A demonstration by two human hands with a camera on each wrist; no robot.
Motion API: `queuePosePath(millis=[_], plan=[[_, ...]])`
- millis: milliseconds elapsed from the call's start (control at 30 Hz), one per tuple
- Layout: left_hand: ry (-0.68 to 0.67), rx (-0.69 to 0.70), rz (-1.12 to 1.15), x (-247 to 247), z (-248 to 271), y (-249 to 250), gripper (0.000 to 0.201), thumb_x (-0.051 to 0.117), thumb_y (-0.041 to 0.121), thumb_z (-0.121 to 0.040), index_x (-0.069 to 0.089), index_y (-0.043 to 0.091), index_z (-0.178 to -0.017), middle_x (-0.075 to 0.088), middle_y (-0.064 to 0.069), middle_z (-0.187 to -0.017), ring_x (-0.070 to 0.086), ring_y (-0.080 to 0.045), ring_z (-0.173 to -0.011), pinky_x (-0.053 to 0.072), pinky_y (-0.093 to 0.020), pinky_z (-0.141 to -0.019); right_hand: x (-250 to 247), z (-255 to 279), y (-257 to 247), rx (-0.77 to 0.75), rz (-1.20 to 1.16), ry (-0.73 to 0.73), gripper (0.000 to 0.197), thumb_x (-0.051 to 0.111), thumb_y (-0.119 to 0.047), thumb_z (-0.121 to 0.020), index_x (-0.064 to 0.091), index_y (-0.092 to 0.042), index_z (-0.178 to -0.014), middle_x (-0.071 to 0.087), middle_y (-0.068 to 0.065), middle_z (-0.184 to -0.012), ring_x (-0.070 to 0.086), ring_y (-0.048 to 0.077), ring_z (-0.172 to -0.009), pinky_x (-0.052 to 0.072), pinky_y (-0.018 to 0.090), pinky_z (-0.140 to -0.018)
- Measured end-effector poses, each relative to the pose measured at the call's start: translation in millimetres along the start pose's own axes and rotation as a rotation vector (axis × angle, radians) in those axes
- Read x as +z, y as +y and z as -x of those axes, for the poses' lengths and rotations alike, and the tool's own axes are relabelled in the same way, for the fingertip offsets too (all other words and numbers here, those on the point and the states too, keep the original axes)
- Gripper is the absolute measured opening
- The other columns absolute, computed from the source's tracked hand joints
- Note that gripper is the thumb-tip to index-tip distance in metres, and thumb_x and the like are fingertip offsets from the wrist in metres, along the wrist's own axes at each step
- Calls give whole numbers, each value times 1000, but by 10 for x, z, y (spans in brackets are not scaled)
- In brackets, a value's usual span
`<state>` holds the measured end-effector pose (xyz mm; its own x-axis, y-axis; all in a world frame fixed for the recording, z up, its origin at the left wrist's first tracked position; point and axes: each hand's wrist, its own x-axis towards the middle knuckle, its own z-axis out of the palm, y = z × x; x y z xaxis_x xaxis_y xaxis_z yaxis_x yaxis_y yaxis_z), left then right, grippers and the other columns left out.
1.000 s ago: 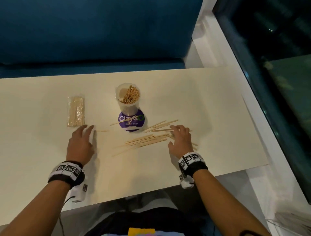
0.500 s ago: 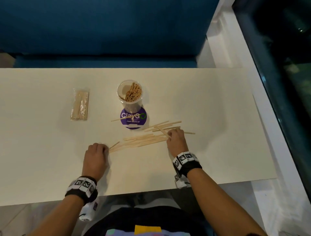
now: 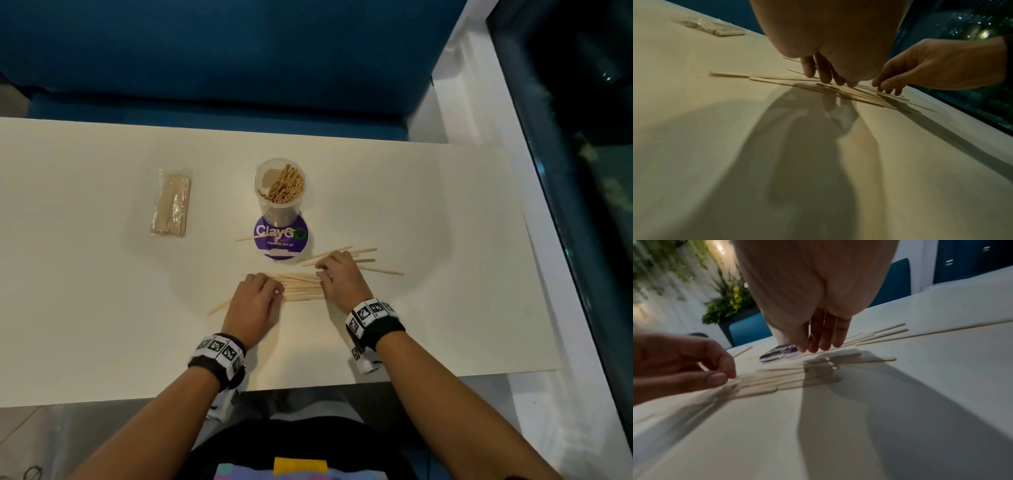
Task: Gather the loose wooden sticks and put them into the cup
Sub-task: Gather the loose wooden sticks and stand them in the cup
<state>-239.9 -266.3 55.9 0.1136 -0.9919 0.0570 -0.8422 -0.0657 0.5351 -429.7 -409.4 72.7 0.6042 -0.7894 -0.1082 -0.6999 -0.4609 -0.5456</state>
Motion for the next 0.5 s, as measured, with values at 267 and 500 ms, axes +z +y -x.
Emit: queuePosePath(millis=[267,500], plan=[[-197,-39,-143,-131,-59,-92,84,74,54,-75,52,8,-142,57,-12,-136,52,-32,-121,47,-48,-100,-13,45,-204,-55,180,-298,55,77,-20,-80,58,-13,-130,49,6,-128,43,25,-117,43,35,-103],[-138,62,-119,7,-270,-117,28,79,25,-81,67,13,-103,61,-6,-95,54,-29,-86,46,-41,-71,148,-24,-409,-124,78,-241,15,70,-6,-89,70,-4,-104,58,9,-105,53,24,-102,50,35,-90]])
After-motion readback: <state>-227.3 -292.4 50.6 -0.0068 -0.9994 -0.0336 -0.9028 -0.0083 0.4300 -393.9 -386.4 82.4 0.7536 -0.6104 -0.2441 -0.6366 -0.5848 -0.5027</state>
